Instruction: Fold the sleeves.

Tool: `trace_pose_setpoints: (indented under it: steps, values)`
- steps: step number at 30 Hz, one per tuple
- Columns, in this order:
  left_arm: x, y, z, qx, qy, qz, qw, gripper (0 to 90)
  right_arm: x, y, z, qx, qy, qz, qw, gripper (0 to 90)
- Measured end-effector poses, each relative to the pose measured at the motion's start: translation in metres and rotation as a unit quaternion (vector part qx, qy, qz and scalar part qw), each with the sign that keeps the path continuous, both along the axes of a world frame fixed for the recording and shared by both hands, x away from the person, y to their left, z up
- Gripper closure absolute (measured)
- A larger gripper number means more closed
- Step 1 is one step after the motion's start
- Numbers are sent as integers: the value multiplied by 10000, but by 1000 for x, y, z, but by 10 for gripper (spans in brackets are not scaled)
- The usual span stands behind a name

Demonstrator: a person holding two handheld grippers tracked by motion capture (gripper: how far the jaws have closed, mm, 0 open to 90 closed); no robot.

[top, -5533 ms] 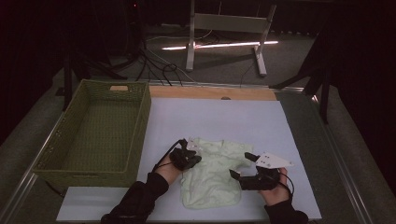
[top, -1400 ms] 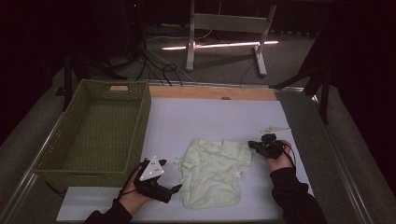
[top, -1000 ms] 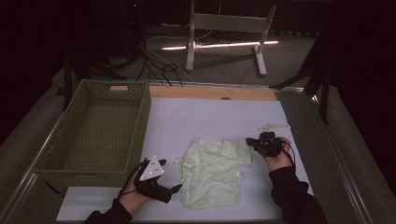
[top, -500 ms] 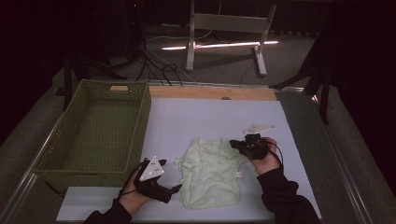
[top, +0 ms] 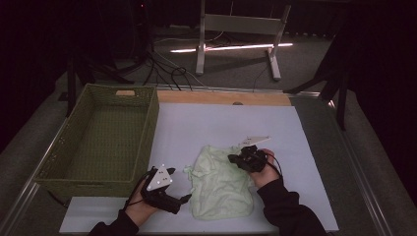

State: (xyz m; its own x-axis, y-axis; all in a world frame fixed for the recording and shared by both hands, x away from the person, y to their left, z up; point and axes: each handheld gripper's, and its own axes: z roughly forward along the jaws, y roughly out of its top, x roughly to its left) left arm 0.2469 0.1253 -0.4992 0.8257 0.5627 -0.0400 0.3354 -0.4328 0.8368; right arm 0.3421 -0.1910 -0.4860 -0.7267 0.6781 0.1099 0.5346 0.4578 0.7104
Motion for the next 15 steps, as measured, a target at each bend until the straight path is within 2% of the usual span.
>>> trace_pose_setpoints:
  steps: [15]
  values:
    - [-1, 0, 0, -8, -9, -7, 10000, 5, 6, 15, -24, -145, 284, 72, 9995, 880]
